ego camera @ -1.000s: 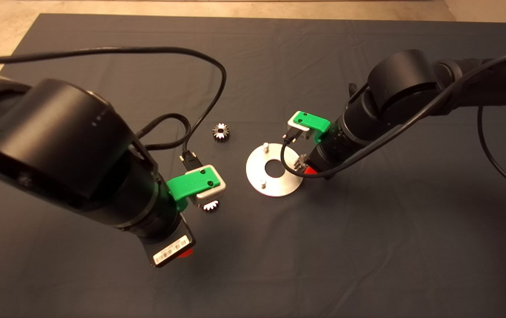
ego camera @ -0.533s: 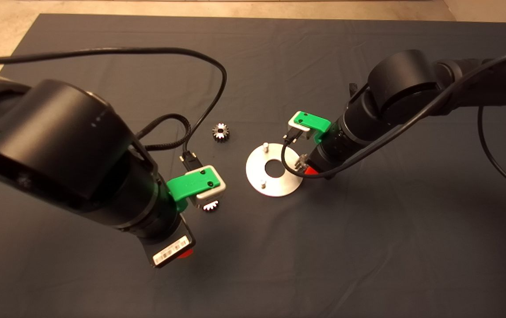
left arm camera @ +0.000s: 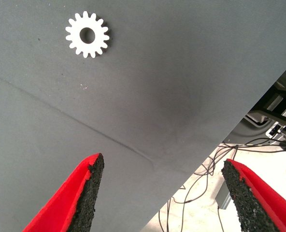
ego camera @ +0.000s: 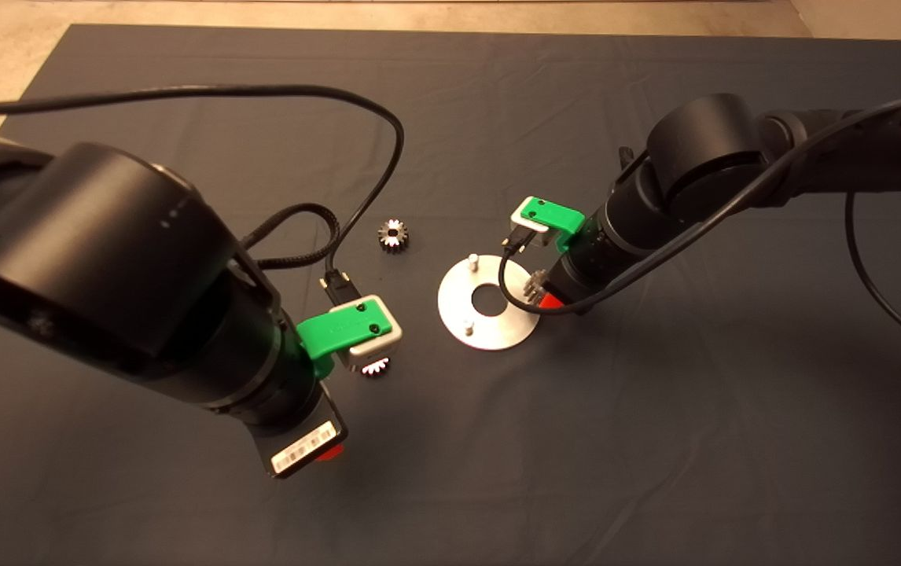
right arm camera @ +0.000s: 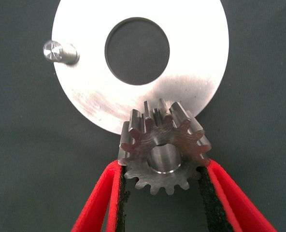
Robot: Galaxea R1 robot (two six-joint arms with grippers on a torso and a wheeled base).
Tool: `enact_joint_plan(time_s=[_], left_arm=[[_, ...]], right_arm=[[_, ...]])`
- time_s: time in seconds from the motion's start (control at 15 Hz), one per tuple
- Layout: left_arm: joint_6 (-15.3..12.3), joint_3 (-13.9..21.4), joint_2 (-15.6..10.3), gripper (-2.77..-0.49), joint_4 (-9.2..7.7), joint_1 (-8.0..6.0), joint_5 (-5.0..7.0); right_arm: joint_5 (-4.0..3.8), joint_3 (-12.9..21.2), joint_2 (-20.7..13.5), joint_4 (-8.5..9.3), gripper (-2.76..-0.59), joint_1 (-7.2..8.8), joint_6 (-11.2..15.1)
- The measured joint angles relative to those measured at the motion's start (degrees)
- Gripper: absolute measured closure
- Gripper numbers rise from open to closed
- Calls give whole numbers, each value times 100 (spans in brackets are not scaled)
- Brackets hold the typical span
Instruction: Install three planetary gears onto the carrier pins
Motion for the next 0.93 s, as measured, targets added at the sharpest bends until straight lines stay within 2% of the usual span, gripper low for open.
enact_joint_plan(time_s=[0.27,0.33,0.47,0.53,0.73,0.8,0.93], left_arm=[[6,5,0,-176,0,0,-2],[6,11,-2,-176,0,0,0],[15,24,-5,-176,-2,0,-2],[15,24,-2,-176,-2,0,-2],[15,24,-5,-176,-2,0,-2],[15,24,-7,-176,-2,0,-2],[15,24,-5,-176,-2,0,-2]], right_arm=[[3,-164,272,-108,-92,-1,-7],[10,-164,288,-113,-92,-1,-7],[-22,-159,275,-127,-92,-30,-18],[-75,-159,249,-127,-92,-43,-24],[-347,-157,203,-138,-92,-59,-110],[-358,-156,202,-140,-92,-59,-114],[-436,-156,175,-145,-92,-59,-180]])
